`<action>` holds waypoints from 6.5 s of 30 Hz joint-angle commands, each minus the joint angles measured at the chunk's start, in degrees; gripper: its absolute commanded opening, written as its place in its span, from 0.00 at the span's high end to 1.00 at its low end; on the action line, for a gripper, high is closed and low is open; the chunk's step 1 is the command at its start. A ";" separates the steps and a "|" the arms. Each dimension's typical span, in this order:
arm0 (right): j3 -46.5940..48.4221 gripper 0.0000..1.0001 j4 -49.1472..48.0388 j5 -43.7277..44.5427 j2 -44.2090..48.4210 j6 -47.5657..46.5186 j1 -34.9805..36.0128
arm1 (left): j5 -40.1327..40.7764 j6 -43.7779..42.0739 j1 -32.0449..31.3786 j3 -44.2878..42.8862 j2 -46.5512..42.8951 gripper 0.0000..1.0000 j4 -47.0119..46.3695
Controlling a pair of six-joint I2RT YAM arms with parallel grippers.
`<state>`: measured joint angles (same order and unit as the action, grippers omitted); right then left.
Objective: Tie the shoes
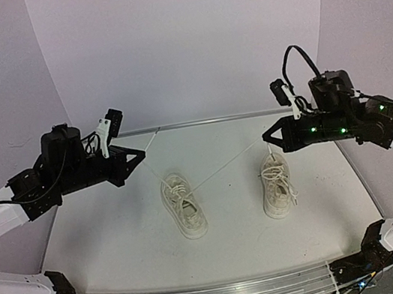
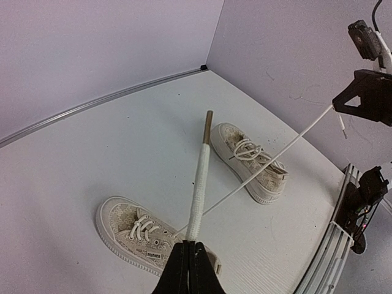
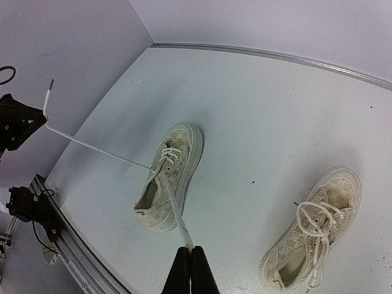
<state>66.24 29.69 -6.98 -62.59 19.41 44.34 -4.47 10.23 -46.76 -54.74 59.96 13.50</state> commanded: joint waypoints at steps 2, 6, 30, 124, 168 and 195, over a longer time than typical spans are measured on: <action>3.28 1.00 -0.56 0.54 2.11 0.46 -0.13 | 0.02 -0.19 0.09 -3.36 -1.45 1.00 -2.17; 4.12 1.00 -0.47 -0.25 3.00 0.47 -0.13 | -0.27 -0.29 0.09 -3.65 -0.97 1.00 -2.07; 6.76 1.00 0.10 -7.23 8.43 1.09 -0.13 | 0.24 -0.32 0.14 -3.92 0.28 1.00 -1.94; 17.59 0.82 -2.22 -26.02 -51.03 -11.19 2.52 | -5.29 -35.38 -2.68 10.85 14.08 1.00 -12.36; 8.39 1.00 -6.22 -28.09 -39.24 -16.33 2.54 | -22.01 -50.61 -5.72 2.27 32.84 1.00 -12.65; 7.77 1.00 -7.97 -29.68 -38.46 -16.55 2.56 | -26.04 -46.35 -4.66 -1.79 39.43 1.00 -22.17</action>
<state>73.80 23.57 -35.90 -102.85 3.40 46.65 -23.25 -34.34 -50.56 -56.23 100.90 -6.63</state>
